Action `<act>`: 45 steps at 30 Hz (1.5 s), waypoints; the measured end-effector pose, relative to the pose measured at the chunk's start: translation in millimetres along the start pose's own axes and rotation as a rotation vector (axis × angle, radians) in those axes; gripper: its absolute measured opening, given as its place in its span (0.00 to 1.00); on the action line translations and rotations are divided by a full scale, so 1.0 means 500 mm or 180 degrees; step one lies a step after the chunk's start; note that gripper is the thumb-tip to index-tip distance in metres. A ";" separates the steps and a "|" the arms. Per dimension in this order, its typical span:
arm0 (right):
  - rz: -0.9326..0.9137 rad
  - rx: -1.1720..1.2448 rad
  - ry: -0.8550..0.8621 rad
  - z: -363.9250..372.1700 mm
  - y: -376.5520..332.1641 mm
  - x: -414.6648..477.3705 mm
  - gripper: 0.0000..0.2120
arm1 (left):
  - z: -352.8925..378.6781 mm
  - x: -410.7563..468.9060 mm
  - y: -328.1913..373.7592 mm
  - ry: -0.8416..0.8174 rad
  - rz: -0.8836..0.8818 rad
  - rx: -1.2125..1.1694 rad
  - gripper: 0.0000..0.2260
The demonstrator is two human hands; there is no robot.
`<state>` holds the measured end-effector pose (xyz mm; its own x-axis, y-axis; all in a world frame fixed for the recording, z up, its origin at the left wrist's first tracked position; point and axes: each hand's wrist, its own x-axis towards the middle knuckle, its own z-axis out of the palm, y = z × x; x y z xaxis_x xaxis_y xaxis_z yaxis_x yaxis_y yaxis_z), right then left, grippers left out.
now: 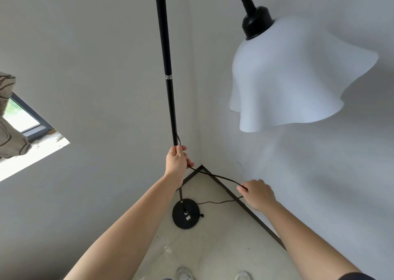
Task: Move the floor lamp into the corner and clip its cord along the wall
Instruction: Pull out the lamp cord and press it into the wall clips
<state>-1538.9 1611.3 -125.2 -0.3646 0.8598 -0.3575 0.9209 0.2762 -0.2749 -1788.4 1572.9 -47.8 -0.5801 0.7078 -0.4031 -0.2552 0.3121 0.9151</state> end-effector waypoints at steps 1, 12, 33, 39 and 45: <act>-0.0008 0.0182 -0.0068 0.001 0.002 0.000 0.20 | 0.002 0.001 -0.003 0.0024 0.0058 0.0099 0.14; -0.0018 0.0894 -0.0127 0.046 0.014 -0.022 0.21 | 0.032 -0.055 -0.091 -0.0054 0.0019 0.0963 0.14; -0.0208 0.0807 -0.0882 0.070 0.113 0.022 0.07 | 0.080 -0.028 -0.110 0.0698 -0.0465 0.0081 0.07; 0.0087 0.0877 -0.1299 0.154 0.100 -0.001 0.08 | 0.072 -0.024 -0.129 0.0793 -0.0555 0.0116 0.07; 0.0393 0.1197 -0.0775 0.119 0.096 -0.028 0.21 | 0.015 0.003 -0.119 0.0983 -0.0645 -0.0404 0.10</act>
<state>-1497.7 1587.2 -186.6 -0.3183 0.7382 -0.5948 0.8620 -0.0357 -0.5056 -1768.5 1560.1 -103.0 -0.7087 0.4098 -0.5743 -0.4709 0.3314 0.8176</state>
